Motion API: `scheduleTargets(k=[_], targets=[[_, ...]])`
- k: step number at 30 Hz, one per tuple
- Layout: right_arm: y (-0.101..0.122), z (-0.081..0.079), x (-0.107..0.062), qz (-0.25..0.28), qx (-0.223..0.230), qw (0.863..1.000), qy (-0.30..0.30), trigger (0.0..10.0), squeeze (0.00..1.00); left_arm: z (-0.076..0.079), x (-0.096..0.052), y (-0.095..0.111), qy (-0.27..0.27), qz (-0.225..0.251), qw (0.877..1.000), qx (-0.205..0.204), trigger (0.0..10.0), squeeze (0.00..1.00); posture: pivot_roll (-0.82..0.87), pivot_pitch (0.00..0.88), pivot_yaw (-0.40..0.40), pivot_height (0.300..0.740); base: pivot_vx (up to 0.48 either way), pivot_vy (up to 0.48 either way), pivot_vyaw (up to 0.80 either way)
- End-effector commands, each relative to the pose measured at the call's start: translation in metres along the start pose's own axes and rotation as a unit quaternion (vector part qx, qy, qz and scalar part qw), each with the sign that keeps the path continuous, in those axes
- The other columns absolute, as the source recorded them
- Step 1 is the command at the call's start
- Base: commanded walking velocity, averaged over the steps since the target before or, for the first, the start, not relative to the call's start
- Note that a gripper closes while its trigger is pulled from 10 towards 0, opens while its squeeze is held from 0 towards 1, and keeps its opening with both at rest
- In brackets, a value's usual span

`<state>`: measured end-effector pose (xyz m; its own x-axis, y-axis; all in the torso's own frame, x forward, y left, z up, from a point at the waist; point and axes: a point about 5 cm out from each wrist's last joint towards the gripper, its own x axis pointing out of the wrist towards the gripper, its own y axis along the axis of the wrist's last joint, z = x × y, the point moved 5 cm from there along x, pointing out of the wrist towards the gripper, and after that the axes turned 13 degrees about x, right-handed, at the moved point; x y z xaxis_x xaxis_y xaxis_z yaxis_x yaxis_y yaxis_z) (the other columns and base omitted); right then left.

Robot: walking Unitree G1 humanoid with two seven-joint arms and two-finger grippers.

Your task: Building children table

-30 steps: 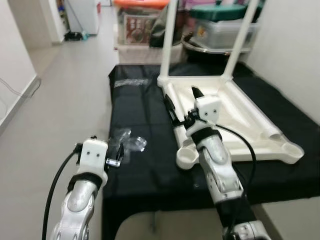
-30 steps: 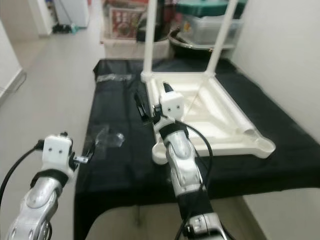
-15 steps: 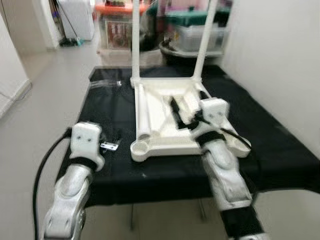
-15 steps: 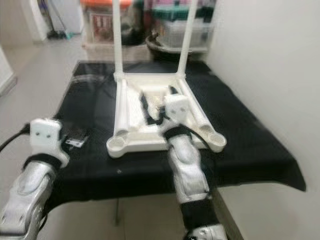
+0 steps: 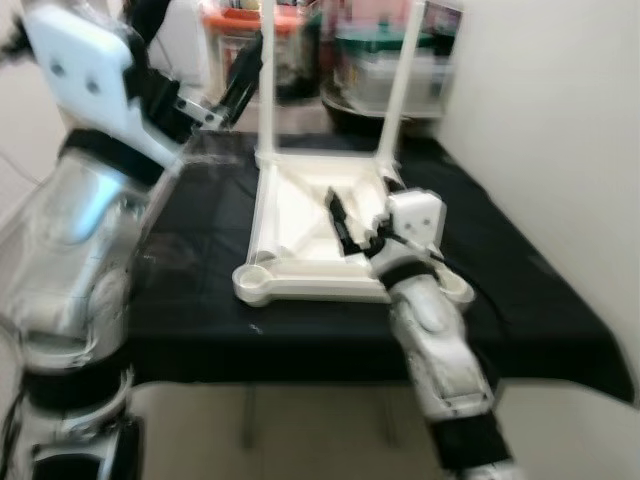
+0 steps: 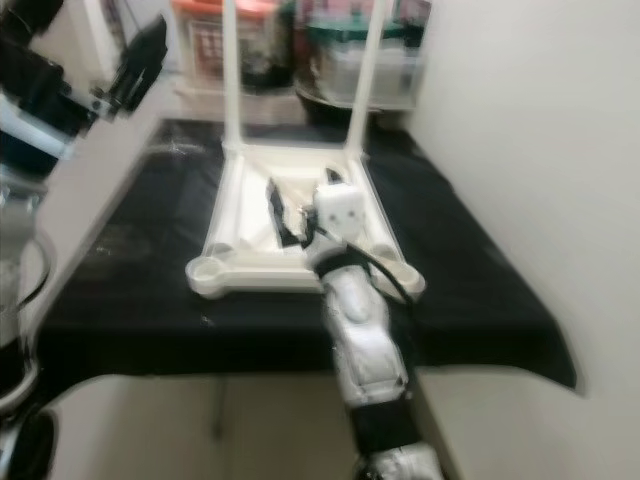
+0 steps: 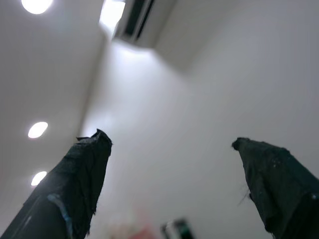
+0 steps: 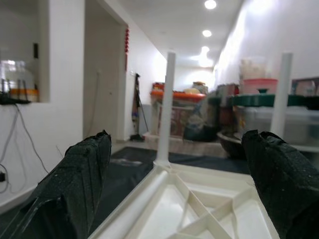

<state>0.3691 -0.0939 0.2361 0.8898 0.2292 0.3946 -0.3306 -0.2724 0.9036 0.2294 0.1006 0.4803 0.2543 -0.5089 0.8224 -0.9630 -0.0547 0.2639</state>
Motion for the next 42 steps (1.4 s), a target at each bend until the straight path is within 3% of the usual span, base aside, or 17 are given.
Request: scheduleTargets(k=[1,2,5,6,9,18,22,35,40,41,42], targets=[[-0.005,0.006,-0.002,-0.012,0.002,1.0,-0.012,10.0,0.0,0.001,0.01,0.014,-0.024,0.033,0.999,-0.001,10.0,0.0,0.14,0.0,-0.08,0.74,0.0,0.0,0.0],[-0.006,0.007,-0.003,-0.014,0.002,1.0,-0.015,10.0,0.0,0.0,0.021,0.034,-0.034,0.074,0.997,0.0,10.0,0.0,0.14,0.0,-0.081,0.74,0.0,0.0,0.0],[-0.006,0.007,-0.003,-0.014,0.002,1.0,-0.015,10.0,0.0,0.0,0.021,0.034,-0.034,0.074,0.997,0.0,10.0,0.0,0.14,0.0,-0.081,0.74,0.0,0.0,0.0],[-0.007,0.009,-0.003,-0.016,0.001,1.0,-0.018,10.0,0.0,-0.001,0.028,0.047,-0.039,0.102,0.994,0.004,10.0,0.0,0.14,0.0,-0.084,0.74,0.0,0.0,0.0],[-0.007,0.013,-0.004,-0.02,-0.002,1.0,-0.023,10.0,0.0,-0.006,0.034,0.058,-0.032,0.123,0.992,0.009,10.0,0.0,0.13,0.0,-0.091,0.74,0.0,0.0,0.0],[-0.009,0.02,-0.003,-0.025,-0.006,0.999,-0.031,10.0,0.0,-0.018,0.037,0.067,-0.024,0.125,0.991,0.032,10.0,0.0,0.14,0.0,-0.1,0.74,0.0,0.0,0.0],[-0.012,0.02,-0.004,-0.032,-0.004,0.999,-0.032,10.0,0.0,-0.025,0.04,0.076,-0.023,0.143,0.989,-0.002,10.0,0.0,0.14,0.0,-0.099,0.74,0.0,0.0,0.0],[-0.017,0.023,-0.005,-0.04,-0.004,0.998,-0.037,10.0,0.0,-0.031,0.031,0.083,-0.017,0.148,0.989,-0.004,10.0,0.0,0.14,0.0,-0.1,0.74,0.0,0.0,0.0],[-0.021,0.024,-0.007,-0.048,-0.003,0.998,-0.039,10.0,0.0,-0.048,0.018,0.061,0.033,0.092,0.995,-0.015,10.0,0.0,0.13,0.0,-0.086,0.74,0.0,0.0,0.0],[-0.02,0.025,-0.006,-0.048,-0.002,0.998,-0.041,10.0,0.0,-0.058,0.007,0.04,0.07,0.042,0.996,-0.019,10.0,0.0,0.12,0.0,-0.081,0.74,0.0,0.0,0.0],[-0.02,0.025,-0.006,-0.048,-0.002,0.998,-0.041,10.0,0.0,-0.058,0.007,0.04,0.07,0.042,0.996,-0.019,10.0,0.0,0.12,0.0,-0.081,0.74,0.0,0.0,0.0]])
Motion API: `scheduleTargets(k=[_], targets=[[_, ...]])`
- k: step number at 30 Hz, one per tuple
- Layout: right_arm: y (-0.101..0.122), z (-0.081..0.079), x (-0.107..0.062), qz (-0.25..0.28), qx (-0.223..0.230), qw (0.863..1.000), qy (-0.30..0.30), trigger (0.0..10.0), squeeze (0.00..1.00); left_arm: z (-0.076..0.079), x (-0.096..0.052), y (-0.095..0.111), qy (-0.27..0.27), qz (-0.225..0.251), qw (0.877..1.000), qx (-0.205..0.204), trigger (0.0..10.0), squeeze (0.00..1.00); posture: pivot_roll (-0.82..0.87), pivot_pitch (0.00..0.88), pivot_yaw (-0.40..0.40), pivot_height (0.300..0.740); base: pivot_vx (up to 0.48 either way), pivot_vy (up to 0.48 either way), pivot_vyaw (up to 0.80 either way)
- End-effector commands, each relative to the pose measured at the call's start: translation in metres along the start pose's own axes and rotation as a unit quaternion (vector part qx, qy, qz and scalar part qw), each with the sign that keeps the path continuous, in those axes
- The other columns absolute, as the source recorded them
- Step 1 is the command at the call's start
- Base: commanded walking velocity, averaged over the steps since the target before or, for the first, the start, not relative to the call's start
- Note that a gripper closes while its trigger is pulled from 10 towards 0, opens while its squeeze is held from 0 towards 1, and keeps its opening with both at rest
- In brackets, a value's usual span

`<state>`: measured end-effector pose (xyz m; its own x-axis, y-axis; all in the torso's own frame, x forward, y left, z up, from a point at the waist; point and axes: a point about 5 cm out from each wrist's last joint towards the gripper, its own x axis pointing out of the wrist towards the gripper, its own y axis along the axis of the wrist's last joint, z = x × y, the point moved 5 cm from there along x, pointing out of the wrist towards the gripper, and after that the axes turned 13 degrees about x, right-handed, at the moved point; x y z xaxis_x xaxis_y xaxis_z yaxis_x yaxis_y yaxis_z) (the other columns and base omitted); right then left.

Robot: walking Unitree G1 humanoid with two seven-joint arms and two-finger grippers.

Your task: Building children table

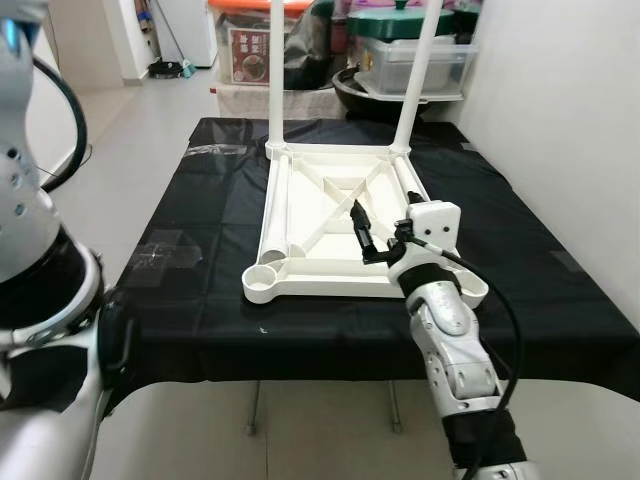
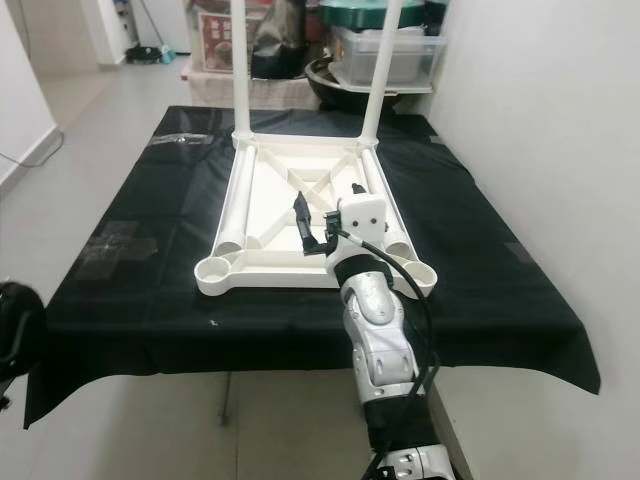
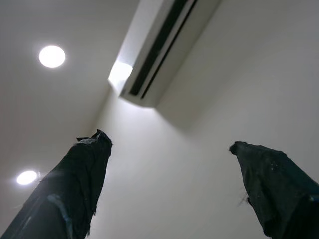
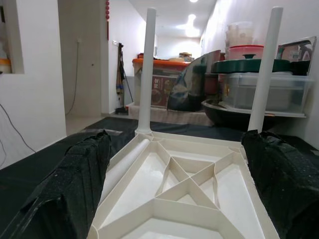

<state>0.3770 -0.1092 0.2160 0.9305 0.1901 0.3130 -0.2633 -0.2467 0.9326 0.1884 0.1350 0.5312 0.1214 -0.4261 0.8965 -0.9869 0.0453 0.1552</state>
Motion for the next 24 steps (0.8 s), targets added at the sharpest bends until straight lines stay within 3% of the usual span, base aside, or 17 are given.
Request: scheduleTargets(k=[1,2,3,5,7,9,10,11,12,13,14,15,16,19,21,23,24], targets=[[-0.003,0.006,-0.001,-0.01,0.005,1.0,-0.013,10.0,0.0,-0.017,-0.026,-0.035,0.057,-0.095,0.994,0.014,10.0,0.0,0.12,0.0,-0.075,0.74,0.0,0.0,0.0],[-0.003,0.006,-0.001,-0.01,0.005,1.0,-0.013,10.0,0.0,-0.017,-0.026,-0.035,0.057,-0.095,0.994,0.014,10.0,0.0,0.12,0.0,-0.075,0.74,0.0,0.0,0.0],[-0.001,0.007,-0.002,-0.008,0.007,1.0,-0.018,10.0,0.0,-0.021,-0.052,-0.069,0.096,-0.177,0.979,0.018,10.0,0.0,0.11,0.0,-0.07,0.74,0.0,0.0,0.0],[-0.001,0.007,-0.002,-0.008,0.007,1.0,-0.018,10.0,0.0,-0.021,-0.052,-0.069,0.096,-0.177,0.979,0.018,10.0,0.0,0.11,0.0,-0.07,0.74,0.0,0.0,0.0],[0.002,0.009,-0.003,-0.005,0.008,1.0,-0.024,10.0,0.0,-0.016,-0.122,-0.123,0.142,-0.332,0.931,0.044,10.0,0.0,0.11,0.0,-0.07,0.74,0.0,0.0,0.0],[0.002,0.009,-0.003,-0.005,0.008,1.0,-0.024,10.0,0.0,-0.016,-0.122,-0.123,0.142,-0.332,0.931,0.044,10.0,0.0,0.11,0.0,-0.07,0.74,0.0,0.0,0.0],[0.003,0.01,-0.003,-0.005,0.009,1.0,-0.025,10.0,0.0,-0.012,-0.148,-0.135,0.155,-0.38,0.91,0.052,10.0,0.0,0.11,0.0,-0.07,0.74,0.0,0.0,0.0],[0.003,0.01,-0.003,-0.005,0.009,1.0,-0.025,10.0,0.0,-0.012,-0.148,-0.135,0.155,-0.38,0.91,0.052,10.0,0.0,0.11,0.0,-0.07,0.74,0.0,0.0,0.0],[0.003,0.012,-0.004,-0.008,0.008,1.0,-0.029,10.0,0.0,-0.002,-0.182,-0.143,0.159,-0.433,0.885,0.059,10.0,0.0,0.12,0.0,-0.081,0.74,0.0,0.0,0.0],[0.003,0.012,-0.004,-0.008,0.008,1.0,-0.029,10.0,0.0,-0.002,-0.182,-0.143,0.159,-0.433,0.885,0.059,10.0,0.0,0.12,0.0,-0.081,0.74,0.0,0.0,0.0],[0.001,0.014,-0.005,-0.015,0.005,0.999,-0.032,10.0,0.0,0.008,-0.209,-0.146,0.151,-0.476,0.864,0.073,10.0,0.0,0.13,0.0,-0.083,0.74,0.0,0.0,0.0],[0.001,0.014,-0.005,-0.015,0.005,0.999,-0.032,10.0,0.0,0.008,-0.209,-0.146,0.151,-0.476,0.864,0.073,10.0,0.0,0.13,0.0,-0.083,0.74,0.0,0.0,0.0],[-0.003,0.014,-0.005,-0.026,0.002,0.999,-0.034,10.0,0.0,0.017,-0.23,-0.148,0.141,-0.508,0.846,0.08,10.0,0.0,0.13,0.0,-0.083,0.74,0.0,0.0,0.0],[-0.003,0.014,-0.005,-0.026,0.002,0.999,-0.034,10.0,0.0,0.017,-0.23,-0.148,0.141,-0.508,0.846,0.08,10.0,0.0,0.13,0.0,-0.083,0.74,0.0,0.0,0.0],[-0.013,0.012,-0.006,-0.05,0.009,0.998,-0.037,10.0,0.0,0.032,-0.268,-0.153,0.124,-0.566,0.811,0.081,10.0,0.0,0.13,0.0,-0.072,0.74,0.0,0.0,0.0],[-0.013,0.012,-0.006,-0.05,0.009,0.998,-0.037,10.0,0.0,0.032,-0.268,-0.153,0.124,-0.566,0.811,0.081,10.0,0.0,0.13,0.0,-0.072,0.74,0.0,0.0,0.0],[-0.015,0.011,-0.007,-0.052,0.026,0.998,-0.039,10.0,0.0,0.041,-0.283,-0.156,0.115,-0.587,0.798,0.079,10.0,0.0,0.13,0.0,-0.071,0.74,0.0,0.0,0.0]])
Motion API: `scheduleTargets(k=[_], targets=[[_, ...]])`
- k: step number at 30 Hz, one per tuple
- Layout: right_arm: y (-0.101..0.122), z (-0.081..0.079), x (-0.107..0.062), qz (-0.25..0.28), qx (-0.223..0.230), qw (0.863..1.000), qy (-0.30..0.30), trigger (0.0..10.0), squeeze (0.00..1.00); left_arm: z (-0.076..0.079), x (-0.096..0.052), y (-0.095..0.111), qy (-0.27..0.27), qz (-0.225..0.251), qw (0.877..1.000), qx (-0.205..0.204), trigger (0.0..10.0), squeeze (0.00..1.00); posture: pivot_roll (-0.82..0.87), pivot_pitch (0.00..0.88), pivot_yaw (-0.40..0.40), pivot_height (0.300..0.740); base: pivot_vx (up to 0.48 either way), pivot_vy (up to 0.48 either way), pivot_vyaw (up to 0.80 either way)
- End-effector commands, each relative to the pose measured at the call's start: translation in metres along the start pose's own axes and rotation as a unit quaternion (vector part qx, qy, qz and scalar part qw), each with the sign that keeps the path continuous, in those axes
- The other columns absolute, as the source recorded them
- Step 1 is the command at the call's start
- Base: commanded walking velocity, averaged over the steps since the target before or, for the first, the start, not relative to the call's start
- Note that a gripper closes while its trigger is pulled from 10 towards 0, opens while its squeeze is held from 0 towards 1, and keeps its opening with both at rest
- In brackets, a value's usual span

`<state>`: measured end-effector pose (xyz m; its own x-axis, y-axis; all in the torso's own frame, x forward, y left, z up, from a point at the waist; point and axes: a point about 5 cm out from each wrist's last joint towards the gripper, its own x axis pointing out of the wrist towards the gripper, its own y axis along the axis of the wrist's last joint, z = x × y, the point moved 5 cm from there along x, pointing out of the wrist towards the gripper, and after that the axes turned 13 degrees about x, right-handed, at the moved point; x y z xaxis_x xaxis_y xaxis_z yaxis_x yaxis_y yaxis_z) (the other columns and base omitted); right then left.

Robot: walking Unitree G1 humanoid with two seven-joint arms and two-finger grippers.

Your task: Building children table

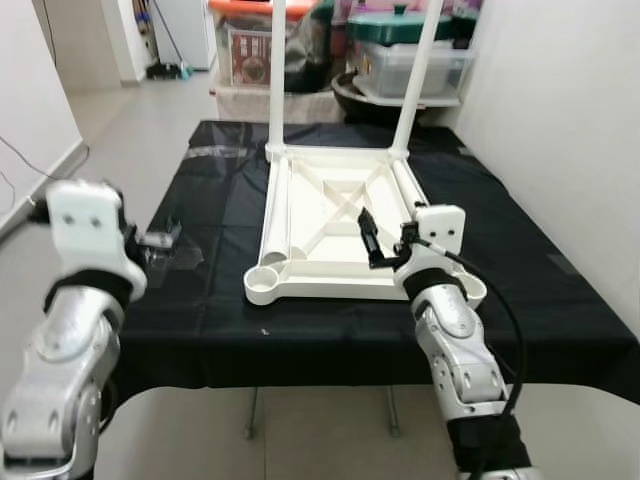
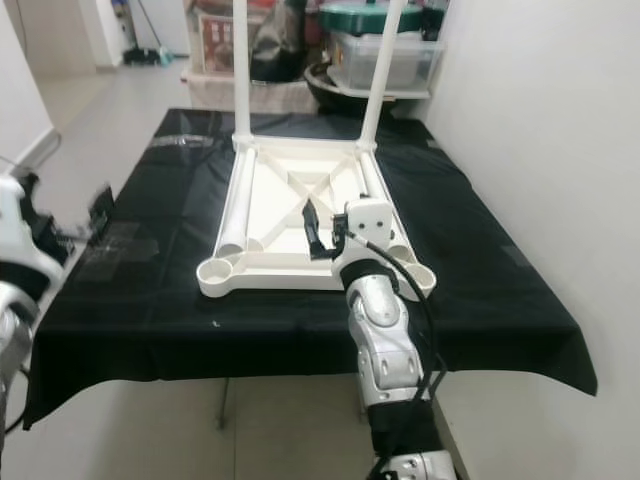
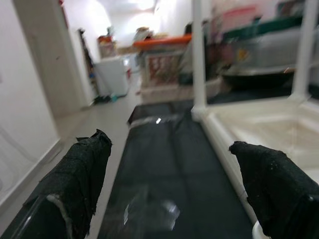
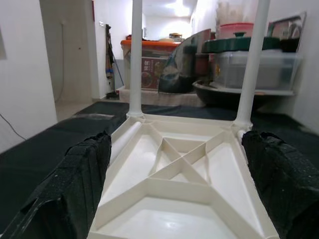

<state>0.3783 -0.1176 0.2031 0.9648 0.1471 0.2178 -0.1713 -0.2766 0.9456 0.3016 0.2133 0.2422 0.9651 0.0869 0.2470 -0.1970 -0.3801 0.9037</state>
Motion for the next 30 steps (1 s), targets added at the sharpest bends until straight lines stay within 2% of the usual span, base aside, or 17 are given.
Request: scheduleTargets(k=[1,2,3,4,6,7,8,11,14,15,23,26,30], targets=[[-0.007,-0.002,-0.003,-0.016,0.035,0.999,0.007,10.0,0.0,0.011,-0.005,-0.02,-0.01,-0.034,0.999,0.006,10.0,0.0,0.12,0.0,-0.069,0.74,0.0,0.0,0.0],[-0.008,0.001,-0.005,-0.017,0.048,0.999,-0.004,10.0,0.0,0.016,-0.009,-0.032,-0.009,-0.055,0.998,0.009,10.0,0.0,0.12,0.0,-0.068,0.74,0.0,0.0,0.0],[-0.008,0.001,-0.005,-0.017,0.048,0.999,-0.004,10.0,0.0,0.016,-0.009,-0.032,-0.009,-0.055,0.998,0.009,10.0,0.0,0.12,0.0,-0.068,0.74,0.0,0.0,0.0],[-0.012,0.003,-0.007,-0.025,0.057,0.998,-0.009,10.0,0.0,0.021,-0.013,-0.044,-0.007,-0.084,0.996,-0.007,10.0,0.0,0.12,0.0,-0.066,0.74,0.0,0.0,0.0],[-0.012,0.003,-0.007,-0.025,0.057,0.998,-0.009,10.0,0.0,0.021,-0.013,-0.044,-0.007,-0.084,0.996,-0.007,10.0,0.0,0.12,0.0,-0.066,0.74,0.0,0.0,0.0],[-0.021,0.007,-0.014,-0.049,0.041,0.998,-0.009,10.0,0.0,0.031,-0.023,-0.061,-0.011,-0.124,0.992,-0.024,10.0,0.0,0.11,0.0,-0.062,0.74,0.0,0.0,0.0],[-0.024,0.006,-0.018,-0.057,0.033,0.998,-0.001,10.0,0.0,0.035,-0.028,-0.065,-0.012,-0.132,0.991,-0.025,10.0,0.0,0.11,0.0,-0.059,0.74,0.0,0.0,0.0],[-0.025,0.006,-0.021,-0.06,0.027,0.998,0.004,10.0,0.0,0.038,-0.032,-0.066,-0.012,-0.134,0.991,-0.023,10.0,0.0,0.11,0.0,-0.059,0.74,0.0,0.0,0.0],[-0.022,0.009,-0.026,-0.051,-0.001,0.999,0.005,10.0,0.0,0.044,-0.039,-0.076,-0.015,-0.159,0.987,0.001,10.0,0.0,0.11,0.0,-0.061,0.74,0.0,0.0,0.0],[-0.02,0.011,-0.026,-0.045,-0.009,0.999,0.003,10.0,0.0,0.046,-0.043,-0.08,-0.022,-0.165,0.986,-0.003,10.0,0.0,0.11,0.0,-0.063,0.74,0.0,0.0,0.0],[-0.012,0.01,-0.023,-0.025,-0.027,0.999,-0.001,10.0,0.0,0.05,-0.046,-0.077,-0.035,-0.142,0.989,-0.028,10.0,0.0,0.11,0.0,-0.052,0.74,0.0,0.0,0.0],[-0.01,0.013,-0.024,-0.02,-0.034,0.999,-0.008,10.0,0.0,0.057,-0.046,-0.072,-0.044,-0.13,0.99,-0.032,10.0,0.0,0.11,0.0,-0.053,0.74,0.0,-0.415,0.0],[-0.009,0.013,-0.022,-0.018,-0.036,0.999,-0.008,10.0,0.0,0.057,-0.046,-0.071,-0.043,-0.129,0.99,-0.033,10.0,0.0,0.11,0.0,-0.058,0.74,0.0,-0.469,0.0]])
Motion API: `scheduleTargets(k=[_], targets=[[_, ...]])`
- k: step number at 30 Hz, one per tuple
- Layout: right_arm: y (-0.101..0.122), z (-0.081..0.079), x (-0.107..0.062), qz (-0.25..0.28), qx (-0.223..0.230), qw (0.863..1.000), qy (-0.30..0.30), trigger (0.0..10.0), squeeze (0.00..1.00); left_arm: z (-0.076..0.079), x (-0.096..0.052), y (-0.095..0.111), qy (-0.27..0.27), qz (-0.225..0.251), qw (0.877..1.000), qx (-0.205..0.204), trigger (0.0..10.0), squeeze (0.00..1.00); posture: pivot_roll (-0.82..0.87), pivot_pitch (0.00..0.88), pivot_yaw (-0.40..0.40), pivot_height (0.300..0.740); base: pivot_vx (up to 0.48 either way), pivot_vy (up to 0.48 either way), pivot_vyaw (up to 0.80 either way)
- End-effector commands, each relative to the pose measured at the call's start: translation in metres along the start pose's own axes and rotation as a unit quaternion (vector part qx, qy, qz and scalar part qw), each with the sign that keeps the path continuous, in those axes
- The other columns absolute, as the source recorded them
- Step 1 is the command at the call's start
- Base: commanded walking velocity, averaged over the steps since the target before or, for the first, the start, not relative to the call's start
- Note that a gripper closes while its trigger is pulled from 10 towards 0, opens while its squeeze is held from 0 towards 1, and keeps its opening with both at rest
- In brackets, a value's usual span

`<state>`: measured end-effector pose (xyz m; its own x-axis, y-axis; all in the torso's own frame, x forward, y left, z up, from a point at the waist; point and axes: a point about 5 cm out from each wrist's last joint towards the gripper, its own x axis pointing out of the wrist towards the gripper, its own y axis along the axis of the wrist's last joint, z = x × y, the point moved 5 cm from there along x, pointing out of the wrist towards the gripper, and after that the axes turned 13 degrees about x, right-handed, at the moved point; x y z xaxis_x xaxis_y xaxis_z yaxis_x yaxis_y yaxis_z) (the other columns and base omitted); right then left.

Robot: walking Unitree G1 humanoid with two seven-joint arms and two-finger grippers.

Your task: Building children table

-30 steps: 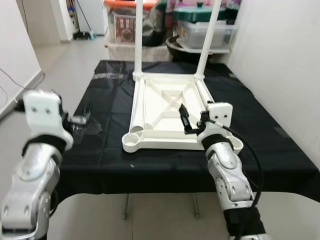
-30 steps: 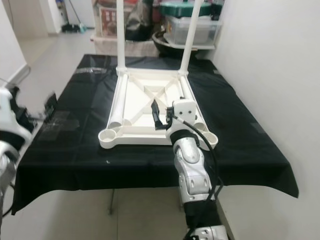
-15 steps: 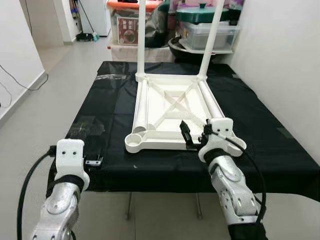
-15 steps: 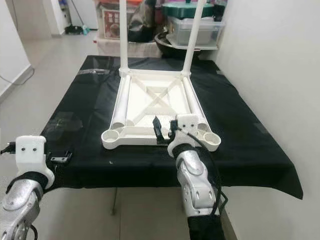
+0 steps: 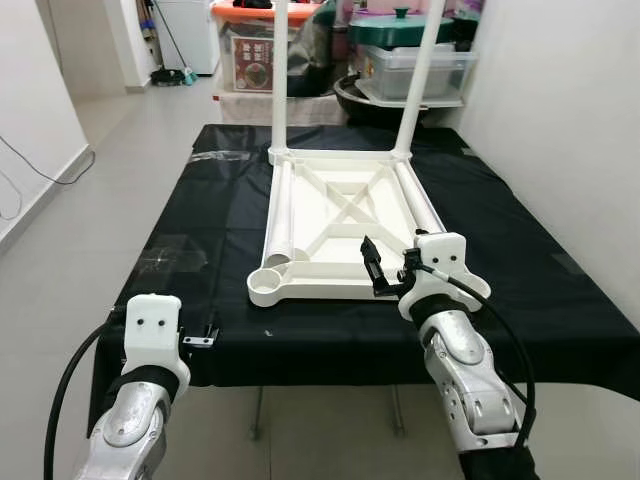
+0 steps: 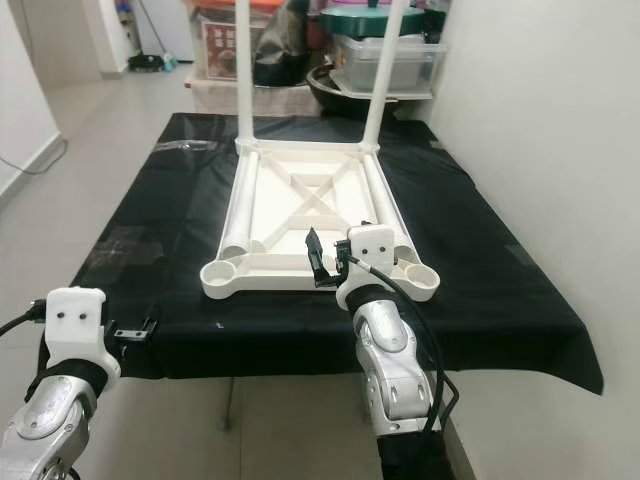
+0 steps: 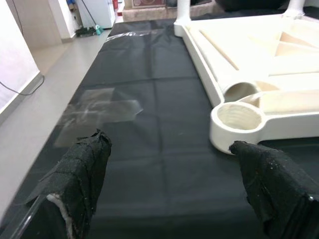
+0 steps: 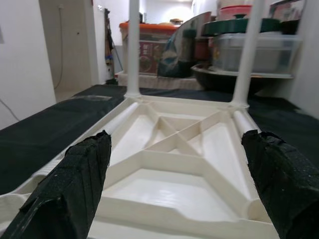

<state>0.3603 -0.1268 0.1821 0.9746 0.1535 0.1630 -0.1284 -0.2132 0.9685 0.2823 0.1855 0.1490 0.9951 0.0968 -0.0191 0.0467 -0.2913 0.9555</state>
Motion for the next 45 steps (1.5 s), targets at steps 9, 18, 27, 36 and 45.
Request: scheduleTargets(k=[9,18,27,36,45], targets=[[0.005,0.007,0.002,0.013,-0.006,1.0,-0.013,10.0,0.0,-0.001,0.0,0.0,0.01,0.009,1.0,-0.017,10.0,0.0,0.11,0.0,-0.05,0.74,0.0,-0.208,0.0],[0.003,0.007,0.004,0.012,-0.007,1.0,-0.013,10.0,0.0,-0.008,0.0,0.0,0.023,0.012,0.999,-0.031,10.0,0.0,0.11,0.0,-0.05,0.74,0.09,0.0,0.0],[0.004,0.007,0.007,0.015,-0.022,1.0,-0.01,10.0,0.0,-0.007,0.003,0.002,0.021,0.02,0.999,-0.037,10.0,0.0,0.11,0.0,-0.052,0.74,0.279,0.0,0.0],[0.003,0.013,0.006,0.013,-0.018,1.0,-0.016,10.0,0.0,-0.003,0.005,0.002,0.019,0.022,0.999,-0.038,10.0,0.0,0.11,0.0,-0.052,0.74,0.281,0.0,0.0],[0.003,0.012,0.009,0.014,-0.02,1.0,-0.016,10.0,0.0,-0.005,0.007,0.0,0.026,0.02,0.999,-0.043,10.0,0.0,0.1,0.0,-0.049,0.74,0.092,0.0,0.0]])
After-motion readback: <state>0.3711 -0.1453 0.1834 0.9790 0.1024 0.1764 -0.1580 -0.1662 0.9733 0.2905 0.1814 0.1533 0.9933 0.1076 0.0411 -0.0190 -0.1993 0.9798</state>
